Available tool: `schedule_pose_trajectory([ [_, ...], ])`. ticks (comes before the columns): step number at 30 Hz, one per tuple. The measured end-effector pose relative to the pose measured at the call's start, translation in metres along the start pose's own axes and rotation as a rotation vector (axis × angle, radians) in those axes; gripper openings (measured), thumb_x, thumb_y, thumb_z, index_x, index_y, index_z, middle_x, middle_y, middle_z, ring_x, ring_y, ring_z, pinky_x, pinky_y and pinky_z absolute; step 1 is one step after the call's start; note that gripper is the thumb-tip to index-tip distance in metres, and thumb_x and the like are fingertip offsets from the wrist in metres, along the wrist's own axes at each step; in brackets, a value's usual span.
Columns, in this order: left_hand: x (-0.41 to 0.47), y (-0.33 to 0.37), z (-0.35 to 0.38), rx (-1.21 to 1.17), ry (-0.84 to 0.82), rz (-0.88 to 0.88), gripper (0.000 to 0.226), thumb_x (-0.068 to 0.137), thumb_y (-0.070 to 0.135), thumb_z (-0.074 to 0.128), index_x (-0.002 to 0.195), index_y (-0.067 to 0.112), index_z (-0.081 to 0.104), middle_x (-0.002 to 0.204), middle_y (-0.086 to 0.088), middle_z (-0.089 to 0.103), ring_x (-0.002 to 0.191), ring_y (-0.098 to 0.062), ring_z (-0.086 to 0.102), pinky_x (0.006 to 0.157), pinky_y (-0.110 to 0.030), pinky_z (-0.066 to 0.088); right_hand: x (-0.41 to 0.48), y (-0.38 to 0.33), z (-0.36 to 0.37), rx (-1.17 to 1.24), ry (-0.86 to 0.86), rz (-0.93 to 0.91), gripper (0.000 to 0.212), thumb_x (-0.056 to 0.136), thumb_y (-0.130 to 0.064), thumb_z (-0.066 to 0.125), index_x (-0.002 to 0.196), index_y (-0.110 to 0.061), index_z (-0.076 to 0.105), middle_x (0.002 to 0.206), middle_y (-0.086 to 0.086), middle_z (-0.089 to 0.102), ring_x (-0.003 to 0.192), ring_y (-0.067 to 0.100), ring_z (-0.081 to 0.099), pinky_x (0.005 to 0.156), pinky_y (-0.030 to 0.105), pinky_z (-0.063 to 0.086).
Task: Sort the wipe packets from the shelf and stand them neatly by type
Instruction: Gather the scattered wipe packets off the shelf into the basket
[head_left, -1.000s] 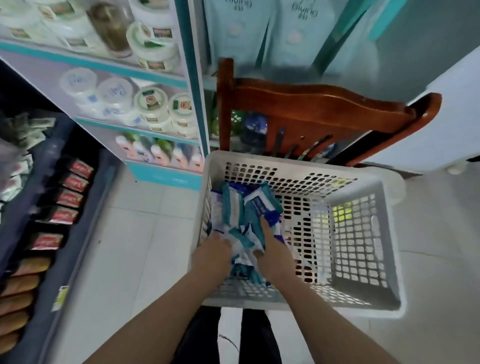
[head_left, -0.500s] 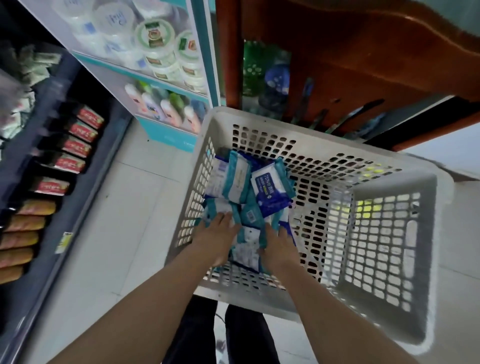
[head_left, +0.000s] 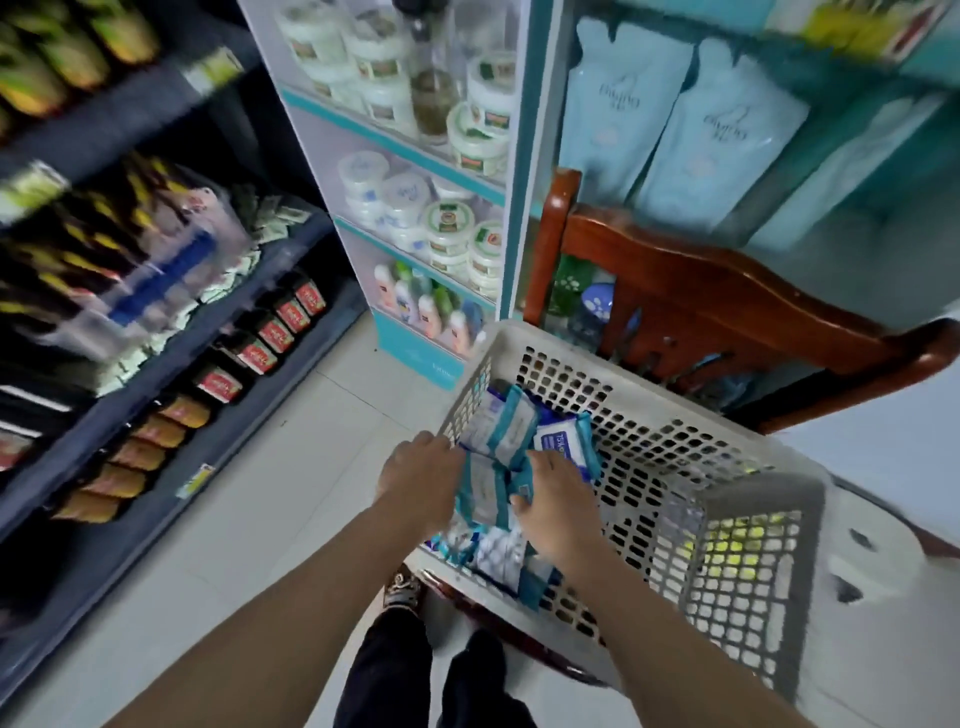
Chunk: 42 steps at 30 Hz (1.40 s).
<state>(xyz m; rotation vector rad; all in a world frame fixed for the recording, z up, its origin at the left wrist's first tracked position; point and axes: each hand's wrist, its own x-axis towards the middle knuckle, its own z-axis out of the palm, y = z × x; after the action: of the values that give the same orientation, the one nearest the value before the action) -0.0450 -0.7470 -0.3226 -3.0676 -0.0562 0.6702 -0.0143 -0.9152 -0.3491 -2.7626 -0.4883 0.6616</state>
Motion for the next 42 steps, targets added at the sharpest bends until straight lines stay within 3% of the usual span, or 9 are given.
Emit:
schedule_pose_trajectory([
  [5,-0.050,-0.058,-0.046,-0.101,0.099,-0.343,0.040,0.089,0.027,0.061,0.128,0.024,0.049,0.126,0.002,0.049,0.118,-0.023,0.044,0.094,-0.033,0.043,0.002,-0.063,-0.053,-0.073,0.119,-0.201,0.049,0.095,-0.034,0.053,0.138,-0.018,0.037,0.139,0.003,0.042,0.129,0.022,0.039,0.103,0.034,0.038],
  [12,-0.146,-0.159,-0.094,-0.084,0.369,-0.585,0.020,0.090,0.024,0.052,0.109,0.020,0.056,0.116,0.001,0.056,0.115,-0.021,0.045,0.092,-0.033,0.038,0.000,-0.198,-0.096,-0.090,0.277,-0.530,0.052,0.086,-0.029,0.067,0.132,-0.013,0.048,0.133,0.008,0.050,0.120,0.029,0.049,0.095,0.042,0.042],
  [15,-0.186,-0.204,-0.106,-0.046,0.433,-0.686,0.025,0.089,0.024,0.052,0.113,0.021,0.056,0.118,0.002,0.057,0.115,-0.021,0.047,0.091,-0.033,0.040,-0.002,-0.262,-0.105,-0.089,0.328,-0.674,0.054,0.079,-0.024,0.074,0.128,-0.010,0.054,0.129,0.011,0.055,0.117,0.031,0.053,0.094,0.043,0.046],
  [18,-0.226,-0.249,-0.113,-0.029,0.513,-0.795,0.036,0.089,0.025,0.053,0.124,0.022,0.055,0.126,0.003,0.056,0.121,-0.020,0.045,0.095,-0.034,0.039,-0.008,-0.328,-0.112,-0.083,0.363,-0.793,0.054,0.079,-0.024,0.073,0.129,-0.014,0.054,0.130,0.008,0.054,0.119,0.030,0.052,0.096,0.042,0.044],
  [21,-0.266,-0.295,-0.120,-0.002,0.576,-0.876,0.034,0.090,0.027,0.052,0.123,0.021,0.056,0.127,0.002,0.056,0.122,-0.022,0.045,0.095,-0.035,0.038,-0.014,-0.393,-0.114,-0.090,0.379,-0.896,0.052,0.083,-0.028,0.068,0.131,-0.016,0.051,0.134,0.004,0.051,0.123,0.026,0.049,0.100,0.040,0.042],
  [25,-0.317,-0.355,-0.126,0.031,0.653,-0.973,0.030,0.091,0.027,0.051,0.120,0.021,0.057,0.122,0.002,0.058,0.119,-0.023,0.046,0.093,-0.035,0.039,-0.021,-0.478,-0.111,-0.071,0.399,-1.000,0.054,0.088,-0.031,0.064,0.138,-0.018,0.046,0.141,0.000,0.045,0.131,0.021,0.042,0.107,0.036,0.037],
  [34,-0.409,-0.471,-0.134,0.069,0.741,-1.107,0.022,0.083,0.024,0.059,0.103,0.017,0.063,0.107,-0.001,0.064,0.108,-0.026,0.053,0.084,-0.037,0.044,-0.037,-0.639,-0.099,-0.051,0.466,-1.139,0.054,0.091,-0.036,0.059,0.140,-0.020,0.042,0.144,-0.002,0.042,0.133,0.019,0.039,0.109,0.036,0.033],
  [42,-0.448,-0.566,-0.136,0.082,0.728,-1.197,0.031,0.086,0.027,0.058,0.116,0.018,0.059,0.120,0.000,0.059,0.116,-0.024,0.049,0.089,-0.037,0.042,-0.018,-0.748,-0.089,-0.101,0.448,-1.186,0.054,0.091,-0.034,0.059,0.140,-0.020,0.041,0.142,0.000,0.044,0.129,0.021,0.042,0.106,0.036,0.037],
])
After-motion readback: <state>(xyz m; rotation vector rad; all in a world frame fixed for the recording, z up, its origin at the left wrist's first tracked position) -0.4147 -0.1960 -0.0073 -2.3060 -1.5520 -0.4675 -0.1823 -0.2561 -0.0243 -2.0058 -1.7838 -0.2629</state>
